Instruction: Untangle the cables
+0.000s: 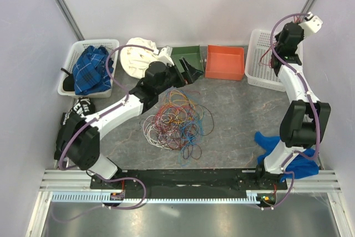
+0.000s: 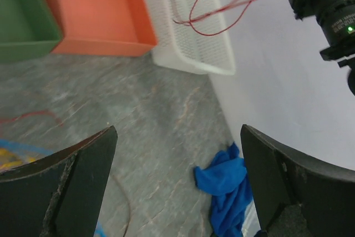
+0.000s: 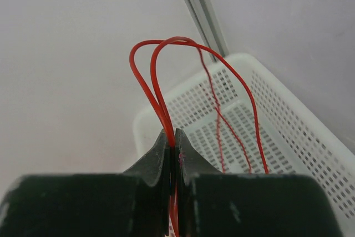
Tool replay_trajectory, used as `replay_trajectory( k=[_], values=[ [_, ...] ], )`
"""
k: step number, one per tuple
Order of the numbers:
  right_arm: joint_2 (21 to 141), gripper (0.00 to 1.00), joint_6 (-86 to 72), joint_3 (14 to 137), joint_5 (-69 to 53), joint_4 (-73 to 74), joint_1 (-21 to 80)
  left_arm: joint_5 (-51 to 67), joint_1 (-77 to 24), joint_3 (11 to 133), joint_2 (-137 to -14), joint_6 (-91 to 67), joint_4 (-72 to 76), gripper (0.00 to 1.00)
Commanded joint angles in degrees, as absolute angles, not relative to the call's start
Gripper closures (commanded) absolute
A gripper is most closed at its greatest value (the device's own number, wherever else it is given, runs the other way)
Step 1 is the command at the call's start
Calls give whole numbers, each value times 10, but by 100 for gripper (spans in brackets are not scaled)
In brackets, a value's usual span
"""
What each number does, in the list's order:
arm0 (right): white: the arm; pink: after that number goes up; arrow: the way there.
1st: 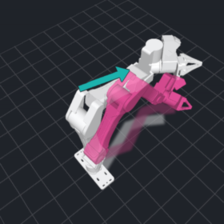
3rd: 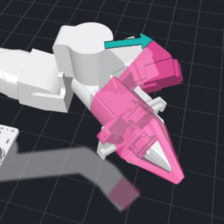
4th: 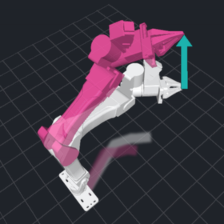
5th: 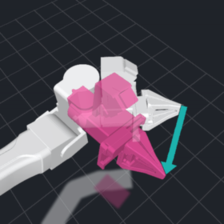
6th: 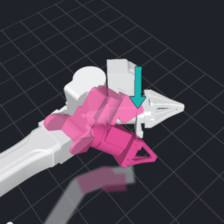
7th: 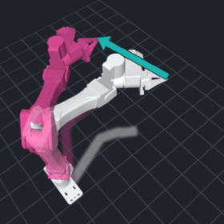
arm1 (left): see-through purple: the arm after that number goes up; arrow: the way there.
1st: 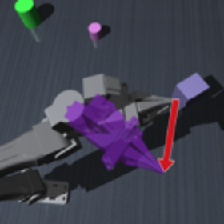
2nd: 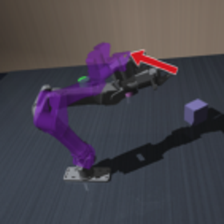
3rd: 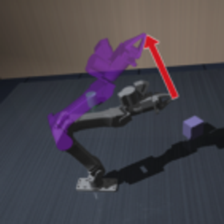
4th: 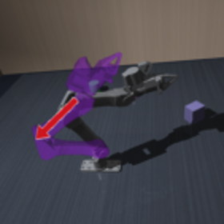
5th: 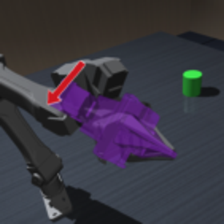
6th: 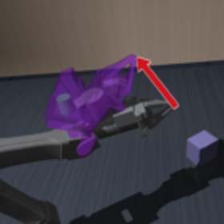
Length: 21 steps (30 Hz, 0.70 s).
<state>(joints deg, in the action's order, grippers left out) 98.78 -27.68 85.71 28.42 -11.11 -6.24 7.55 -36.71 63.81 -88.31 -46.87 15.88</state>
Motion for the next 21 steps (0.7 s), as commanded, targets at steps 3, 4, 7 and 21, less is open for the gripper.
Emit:
replay_trajectory(
  k=[3,4,7,21],
  values=[
    [1027,100,-304,821,283,-112,-68,-24,-364,620,-752,-436,20,0],
    [1040,100,-315,824,279,-92,-68,-21,-364,627,-745,-433,4,0],
    [1046,57,-358,836,262,-53,-60,-21,-364,665,-732,-428,-100,0],
    [831,2,-376,757,294,-51,136,-116,-360,620,-629,-330,-209,0]
  ],
)
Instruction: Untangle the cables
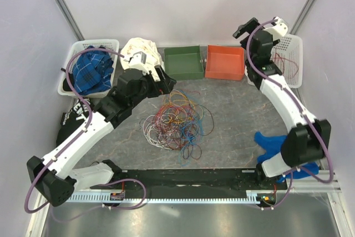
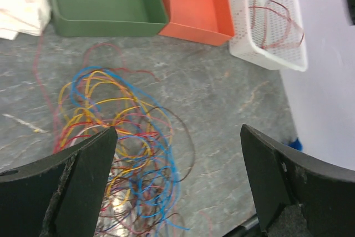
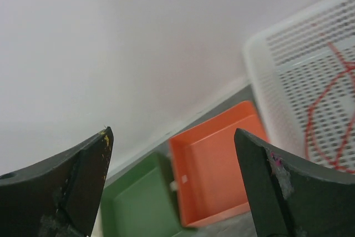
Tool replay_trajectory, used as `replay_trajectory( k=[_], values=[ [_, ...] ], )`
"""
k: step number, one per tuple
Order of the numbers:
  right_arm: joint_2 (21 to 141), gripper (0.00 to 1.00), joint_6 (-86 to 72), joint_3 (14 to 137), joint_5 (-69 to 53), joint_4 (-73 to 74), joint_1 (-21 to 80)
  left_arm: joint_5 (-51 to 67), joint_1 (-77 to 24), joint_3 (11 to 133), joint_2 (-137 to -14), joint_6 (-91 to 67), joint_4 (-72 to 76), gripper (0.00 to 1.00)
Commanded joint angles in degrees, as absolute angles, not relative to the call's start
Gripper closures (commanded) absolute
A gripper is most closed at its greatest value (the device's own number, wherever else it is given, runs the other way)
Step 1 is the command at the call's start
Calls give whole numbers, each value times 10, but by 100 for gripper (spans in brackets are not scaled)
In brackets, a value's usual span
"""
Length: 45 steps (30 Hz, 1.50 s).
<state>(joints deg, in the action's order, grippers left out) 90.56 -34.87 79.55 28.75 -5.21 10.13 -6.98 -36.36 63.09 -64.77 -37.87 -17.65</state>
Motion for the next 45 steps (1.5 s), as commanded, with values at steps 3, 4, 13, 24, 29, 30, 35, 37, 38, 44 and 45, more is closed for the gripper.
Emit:
replay_trajectory(
  k=[3,4,13,24,29,30,35,37,38,44,45],
  values=[
    [784,2,-396,710,270,-30,178,-127,-358,618,-627,-330,-248,0],
    [772,2,-395,694,264,-33,196,-127,-357,617,-627,-330,-252,0],
    [680,2,-278,584,308,41,474,-94,-341,606,-660,-308,-255,0],
    [487,2,-381,356,446,71,614,18,-334,541,-720,-362,-155,2],
    [414,2,-330,266,431,19,613,37,-340,534,-751,-373,-120,0],
    [415,2,-321,259,427,5,613,33,-348,536,-755,-374,-117,0],
    [540,2,-293,280,407,-51,596,-50,-380,534,-756,-409,-114,0],
    [590,2,-292,297,347,-69,581,-73,-383,503,-724,-444,-115,0],
    [638,2,-291,309,329,-98,571,-94,-383,491,-710,-455,-117,0],
    [800,3,-272,383,242,-163,568,-149,-384,444,-592,-479,-166,0],
    [815,3,-268,390,238,-167,568,-151,-384,445,-577,-476,-183,0]
  ],
)
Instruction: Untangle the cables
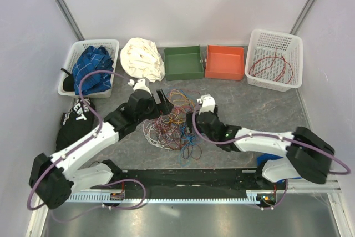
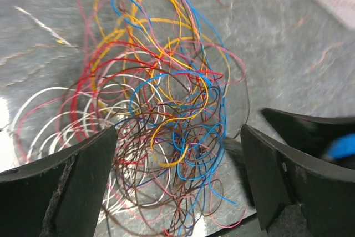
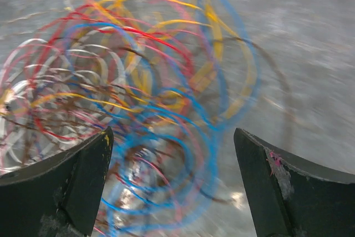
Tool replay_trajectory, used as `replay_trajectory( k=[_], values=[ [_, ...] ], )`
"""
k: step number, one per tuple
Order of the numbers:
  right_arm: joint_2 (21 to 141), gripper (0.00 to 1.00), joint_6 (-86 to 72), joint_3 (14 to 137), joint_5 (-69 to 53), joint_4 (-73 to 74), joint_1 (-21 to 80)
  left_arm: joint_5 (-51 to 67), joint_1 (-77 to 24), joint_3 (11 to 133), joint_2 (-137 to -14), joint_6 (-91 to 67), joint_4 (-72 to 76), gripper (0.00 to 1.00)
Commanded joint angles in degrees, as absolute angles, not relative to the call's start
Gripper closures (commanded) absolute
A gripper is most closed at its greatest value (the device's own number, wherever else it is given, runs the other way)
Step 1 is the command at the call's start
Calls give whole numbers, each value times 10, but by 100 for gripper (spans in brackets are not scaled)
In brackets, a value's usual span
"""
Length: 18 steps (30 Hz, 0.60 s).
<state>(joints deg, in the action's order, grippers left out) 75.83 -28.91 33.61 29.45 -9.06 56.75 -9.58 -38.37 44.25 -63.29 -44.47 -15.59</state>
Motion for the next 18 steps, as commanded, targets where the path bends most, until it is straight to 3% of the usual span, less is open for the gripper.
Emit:
replay_trajectory(
  k=[1,7,9,10,11,12,13,14,18],
  values=[
    [843,3,-267,402,234,-182,567,-152,-383,443,-569,-475,-189,0],
    [960,6,-267,471,208,-180,556,-156,-383,400,-514,-483,-197,0],
    [976,23,-267,478,205,-186,550,-154,-382,387,-503,-486,-200,0],
    [978,37,-272,479,206,-189,548,-153,-382,383,-498,-486,-203,0],
    [974,65,-272,478,222,-188,547,-154,-382,378,-485,-486,-204,1],
    [967,76,-270,476,227,-190,547,-154,-382,375,-479,-485,-205,1],
    [945,93,-268,470,235,-189,547,-156,-383,374,-473,-484,-206,1],
    [930,100,-264,467,247,-187,548,-158,-382,371,-463,-483,-207,2],
    [819,100,-242,453,278,-154,554,-162,-382,379,-452,-468,-206,3]
  ],
)
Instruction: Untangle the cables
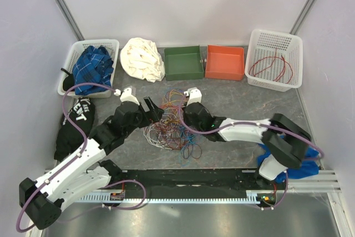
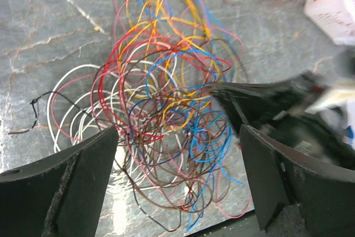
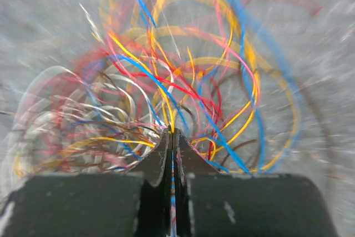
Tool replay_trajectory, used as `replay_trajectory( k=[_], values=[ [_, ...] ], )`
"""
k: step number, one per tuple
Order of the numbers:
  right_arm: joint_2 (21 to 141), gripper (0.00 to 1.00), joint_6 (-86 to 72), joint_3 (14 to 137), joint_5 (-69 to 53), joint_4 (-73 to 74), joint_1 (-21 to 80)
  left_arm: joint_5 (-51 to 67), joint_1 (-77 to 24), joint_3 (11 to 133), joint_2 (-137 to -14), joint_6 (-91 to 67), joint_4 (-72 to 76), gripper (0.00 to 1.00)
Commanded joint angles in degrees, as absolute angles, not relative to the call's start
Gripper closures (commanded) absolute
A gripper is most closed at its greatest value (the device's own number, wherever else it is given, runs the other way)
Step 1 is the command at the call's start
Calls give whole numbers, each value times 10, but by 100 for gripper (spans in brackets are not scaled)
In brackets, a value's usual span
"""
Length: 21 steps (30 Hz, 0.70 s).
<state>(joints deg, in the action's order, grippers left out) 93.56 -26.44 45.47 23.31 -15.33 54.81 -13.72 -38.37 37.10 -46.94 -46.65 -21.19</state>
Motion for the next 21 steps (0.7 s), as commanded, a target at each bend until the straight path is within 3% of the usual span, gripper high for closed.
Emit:
replay_trajectory(
  k=[1,7,15,21],
  values=[
    [766,100,-236,450,283,-134,557,-162,-382,381,-452,-465,-205,3],
    [585,100,-190,476,282,-40,562,-151,-381,402,-461,-435,-169,4],
    [493,100,-185,534,227,57,563,-108,-381,461,-504,-381,-111,5],
    [465,100,-206,565,188,86,562,-5,-381,426,-521,-328,81,6]
  ],
)
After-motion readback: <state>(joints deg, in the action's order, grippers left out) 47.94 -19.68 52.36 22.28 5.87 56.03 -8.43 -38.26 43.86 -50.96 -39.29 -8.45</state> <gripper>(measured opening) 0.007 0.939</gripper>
